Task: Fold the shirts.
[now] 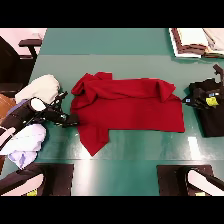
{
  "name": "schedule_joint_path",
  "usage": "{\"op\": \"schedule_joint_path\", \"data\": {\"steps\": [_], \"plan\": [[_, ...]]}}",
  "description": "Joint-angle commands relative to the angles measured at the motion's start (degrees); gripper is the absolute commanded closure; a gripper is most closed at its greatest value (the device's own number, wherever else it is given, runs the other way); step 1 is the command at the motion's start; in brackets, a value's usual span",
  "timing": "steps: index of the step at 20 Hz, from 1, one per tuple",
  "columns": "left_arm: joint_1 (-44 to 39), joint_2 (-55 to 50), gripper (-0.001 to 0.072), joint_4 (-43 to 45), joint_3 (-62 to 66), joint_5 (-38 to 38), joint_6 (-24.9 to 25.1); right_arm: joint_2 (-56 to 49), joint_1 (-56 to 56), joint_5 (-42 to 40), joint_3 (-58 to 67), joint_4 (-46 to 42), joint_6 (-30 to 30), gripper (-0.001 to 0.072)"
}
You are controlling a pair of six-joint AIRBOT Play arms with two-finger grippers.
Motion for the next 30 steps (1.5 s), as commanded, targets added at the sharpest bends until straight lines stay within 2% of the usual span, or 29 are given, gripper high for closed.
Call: {"op": "schedule_joint_path", "data": {"steps": [1, 4, 5, 6, 9, 11, 13, 16, 17, 18, 22, 24, 25, 27, 30], "plan": [[-0.37, 0.37, 0.0688, -0.48, 0.68, 1.18, -0.22, 0.22, -5.14, 2.03, -4.02, -1.44, -0.11, 0.0324], [-0.37, 0.61, 0.0683, -0.33, 4.55, -1.05, -0.17, 0.17, -12.63, 1.90, -11.93, -5.33, -0.11, 0.0317], [-0.37, 0.61, 0.0683, -0.35, 5.81, -1.68, -0.15, 0.15, -15.26, 1.55, -14.47, -5.79, -0.09, 0.0220], [-0.37, 0.61, 0.0683, -0.37, 6.91, -1.99, -0.15, 0.13, -18.10, 1.05, -17.09, -5.97, -0.11, 0.0153], [-0.37, 0.61, 0.0683, -0.37, 8.59, -2.05, -0.17, 0.13, -22.77, -2.43, -23.91, -5.81, -0.20, 0.0163], [-0.37, 0.59, 0.0683, -0.39, 8.61, -2.10, -0.17, 0.11, -22.88, -5.51, -27.12, -3.65, -2.32, 0.0276], [-0.37, 0.59, 0.0683, -0.42, 8.61, -2.08, -0.20, 0.02, -22.86, -8.87, -28.94, 3.13, -4.63, 0.0277], [-0.37, 0.59, 0.0682, -0.39, 8.61, -2.03, -0.20, 0.02, -21.90, -13.03, -28.98, 6.12, -5.16, 0.0286], [-0.37, 0.59, 0.0683, -0.42, 8.61, -1.99, -0.17, 0.04, -20.61, -14.40, -28.89, 6.23, -5.16, 0.0352], [-0.37, 0.59, 0.0682, -0.39, 8.61, -2.03, -0.17, 0.02, -19.32, -15.45, -28.89, 6.21, -5.16, 0.0384], [-0.37, 0.59, 0.0682, -0.39, 8.61, -2.34, -0.17, 0.02, -11.50, -17.66, -28.89, 6.19, -5.18, 0.0414], [-0.37, 0.70, 0.0684, -0.37, 8.63, -2.60, -0.20, 0.15, -7.91, -18.21, -28.87, 6.16, -5.64, 0.0649], [-0.37, 1.57, 0.0684, -0.24, 8.63, -2.56, -0.20, 0.83, -6.78, -18.14, -28.65, 6.08, -5.68, 0.0695], [-0.37, 6.23, 0.0684, 2.58, 10.16, -2.84, -1.49, 3.80, -5.66, -16.04, -25.59, 5.70, -5.68, 0.0696], [-0.37, 15.23, 0.0684, 9.79, 19.63, -7.80, -4.57, 11.23, -5.68, -10.99, -14.38, 5.73, -5.66, 0.0696]]}}
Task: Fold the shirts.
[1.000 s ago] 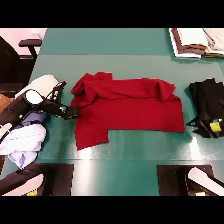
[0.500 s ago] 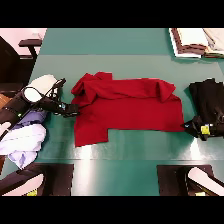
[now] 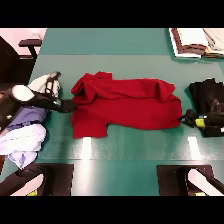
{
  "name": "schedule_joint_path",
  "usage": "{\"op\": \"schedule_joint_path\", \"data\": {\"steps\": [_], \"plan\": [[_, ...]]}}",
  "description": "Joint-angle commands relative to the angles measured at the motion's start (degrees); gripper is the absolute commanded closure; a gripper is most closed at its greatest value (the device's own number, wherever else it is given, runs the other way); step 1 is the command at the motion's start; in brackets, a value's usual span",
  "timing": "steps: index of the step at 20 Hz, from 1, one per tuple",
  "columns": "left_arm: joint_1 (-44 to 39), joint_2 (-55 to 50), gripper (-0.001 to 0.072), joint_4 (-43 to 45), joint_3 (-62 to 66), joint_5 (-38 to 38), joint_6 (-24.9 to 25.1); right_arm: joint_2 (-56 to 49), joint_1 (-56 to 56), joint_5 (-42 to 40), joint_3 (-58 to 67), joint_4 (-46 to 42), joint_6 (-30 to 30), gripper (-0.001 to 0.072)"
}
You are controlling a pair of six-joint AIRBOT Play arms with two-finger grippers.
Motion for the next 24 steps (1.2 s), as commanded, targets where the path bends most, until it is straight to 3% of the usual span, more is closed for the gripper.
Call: {"op": "schedule_joint_path", "data": {"steps": [1, 8, 12, 17, 21, 24], "plan": [[0.00, 8.85, 0.0684, 6.82, 10.47, -5.01, -2.51, 7.43, 1.07, 5.49, 12.85, 0.37, -0.02, 0.0696], [0.00, 14.36, 0.0684, 7.50, 54.12, -7.78, -2.97, 13.66, 0.94, 11.56, 54.66, 0.17, 3.26, 0.0696], [0.00, 14.16, 0.0684, 7.54, 68.19, -5.79, -5.18, 12.48, -2.58, 16.31, 71.23, -4.76, 7.89, 0.0696], [0.00, 12.35, 0.0684, 8.15, 68.59, -3.91, -5.14, 5.53, -6.01, 24.92, 85.20, -7.02, 12.07, 0.0697], [0.00, 4.83, 0.0683, 15.34, 61.40, -9.81, -5.97, 0.52, -2.25, 25.75, 77.02, -7.52, 12.85, 0.0698], [0.00, -5.60, 0.0683, 15.96, 55.52, -14.51, -6.08, -7.02, 6.64, 26.62, 68.85, -17.00, 13.60, 0.0698]]}}
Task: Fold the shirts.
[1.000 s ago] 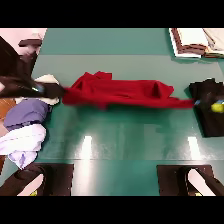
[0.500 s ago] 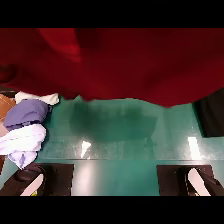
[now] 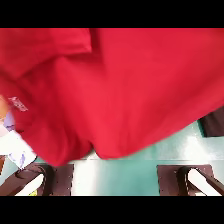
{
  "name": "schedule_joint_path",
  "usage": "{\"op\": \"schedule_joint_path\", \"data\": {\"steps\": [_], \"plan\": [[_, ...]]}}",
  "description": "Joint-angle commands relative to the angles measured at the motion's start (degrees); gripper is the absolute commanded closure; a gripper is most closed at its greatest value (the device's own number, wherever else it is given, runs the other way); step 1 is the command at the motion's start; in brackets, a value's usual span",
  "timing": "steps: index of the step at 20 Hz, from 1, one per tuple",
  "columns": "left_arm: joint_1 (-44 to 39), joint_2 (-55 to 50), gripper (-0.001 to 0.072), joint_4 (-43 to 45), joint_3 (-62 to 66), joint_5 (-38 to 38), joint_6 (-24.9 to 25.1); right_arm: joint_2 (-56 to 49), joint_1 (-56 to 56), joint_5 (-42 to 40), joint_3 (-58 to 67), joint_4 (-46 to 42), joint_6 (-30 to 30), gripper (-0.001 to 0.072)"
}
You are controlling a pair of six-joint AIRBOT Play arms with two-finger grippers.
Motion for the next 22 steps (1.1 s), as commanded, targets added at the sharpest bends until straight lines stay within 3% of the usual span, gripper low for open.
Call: {"op": "schedule_joint_path", "data": {"steps": [1, 7, 12, 15, 18, 22], "plan": [[0.07, -11.58, 0.0683, 2.23, -6.56, -4.79, -0.33, -8.85, 8.57, 2.21, -7.54, -11.65, 1.79, 0.0697], [0.07, -34.16, 0.0682, 0.96, -11.74, -2.43, 1.64, -30.97, 15.19, 1.05, -10.05, -14.99, 1.68, 0.0698], [0.09, -40.00, 0.0683, 0.94, -11.63, 7.37, 4.15, -41.94, 15.17, -2.99, 0.57, -14.73, 0.04, 0.0697], [0.13, -39.93, 0.0682, 2.25, -9.73, 2.58, 6.67, -42.32, 15.17, -0.72, 2.08, -14.80, -1.44, 0.0697], [0.13, -39.82, 0.0682, 2.21, -12.26, -2.89, 6.97, -38.38, 15.17, -3.19, -7.19, -14.86, -1.90, 0.0698], [0.13, -39.82, 0.0682, 2.16, -20.63, 0.68, 6.67, -34.51, 15.17, -9.35, -21.35, -14.71, -1.88, 0.0695]]}}
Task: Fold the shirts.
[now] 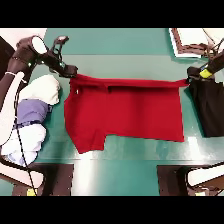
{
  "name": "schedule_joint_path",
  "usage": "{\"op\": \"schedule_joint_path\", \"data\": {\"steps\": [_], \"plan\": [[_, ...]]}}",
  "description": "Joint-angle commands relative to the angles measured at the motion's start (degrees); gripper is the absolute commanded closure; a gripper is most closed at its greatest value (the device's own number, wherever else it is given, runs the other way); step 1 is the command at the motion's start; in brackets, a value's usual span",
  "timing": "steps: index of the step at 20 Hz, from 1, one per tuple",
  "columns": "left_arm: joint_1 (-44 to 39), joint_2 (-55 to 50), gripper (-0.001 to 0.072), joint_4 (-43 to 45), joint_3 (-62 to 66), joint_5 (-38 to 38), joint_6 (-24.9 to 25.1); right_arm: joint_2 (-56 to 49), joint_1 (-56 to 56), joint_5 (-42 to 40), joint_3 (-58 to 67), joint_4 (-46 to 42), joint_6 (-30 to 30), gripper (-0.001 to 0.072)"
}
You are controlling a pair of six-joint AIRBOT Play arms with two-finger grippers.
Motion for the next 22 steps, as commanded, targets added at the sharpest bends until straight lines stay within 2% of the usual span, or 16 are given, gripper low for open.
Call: {"op": "schedule_joint_path", "data": {"steps": [1, 2, 3, 4, 5, 6, 8, 10, 13, 14, 15, 19, 22], "plan": [[0.02, -0.15, 0.0683, 0.09, -6.01, 1.90, 0.04, 2.62, 0.07, -4.98, -10.34, 0.42, -0.28, 0.0695], [0.04, -0.15, 0.0681, 0.09, -7.10, 2.36, -0.98, 2.91, 0.07, -5.46, -12.00, 2.19, -0.28, 0.0694], [0.02, -0.13, 0.0626, 0.09, -7.56, 2.51, -1.92, 3.15, -0.28, -5.88, -13.16, 4.74, -0.39, 0.0683], [0.04, -0.11, 0.0329, 0.07, -7.56, 2.21, -1.97, 3.17, -0.81, -6.12, -13.53, 7.91, -1.11, 0.0498], [0.04, 0.22, 0.0167, 0.13, -7.50, 1.51, -2.49, 3.21, -1.40, -5.95, -13.42, 10.91, -1.68, 0.0396], [0.04, 0.85, 0.0222, 0.24, -7.39, 0.35, -2.82, 3.89, -2.14, -5.88, -13.40, 13.77, -1.88, 0.0396], [0.04, 4.22, 0.0221, 1.55, -7.41, -2.21, -2.80, 6.34, -3.82, -4.90, -13.55, 17.90, -3.76, 0.0396], [0.04, 9.77, 0.0221, 4.42, -10.01, -4.35, -2.99, 11.39, -5.46, -3.69, -17.03, 17.97, -4.35, 0.0396], [0.04, 20.87, 0.0221, 5.05, -22.99, -3.78, -4.98, 21.20, -7.56, -3.61, -27.28, 18.08, -4.85, 0.0395], [0.04, 24.85, 0.0221, 5.07, -28.76, -2.84, -6.10, 24.02, -7.87, -3.87, -30.47, 18.08, -4.85, 0.0355], [0.04, 28.41, 0.0221, 5.05, -34.18, -2.01, -7.58, 26.82, -8.24, -4.00, -33.42, 18.10, -4.87, 0.0267], [0.04, 39.43, 0.0220, 2.38, -53.29, -0.04, -13.60, 34.51, -8.26, -5.18, -40.35, 18.10, -4.87, 0.0257], [0.02, 42.34, 0.0220, -5.42, -61.94, 2.78, -14.29, 37.35, -8.26, -5.90, -41.33, 18.12, -4.87, 0.0258]]}}
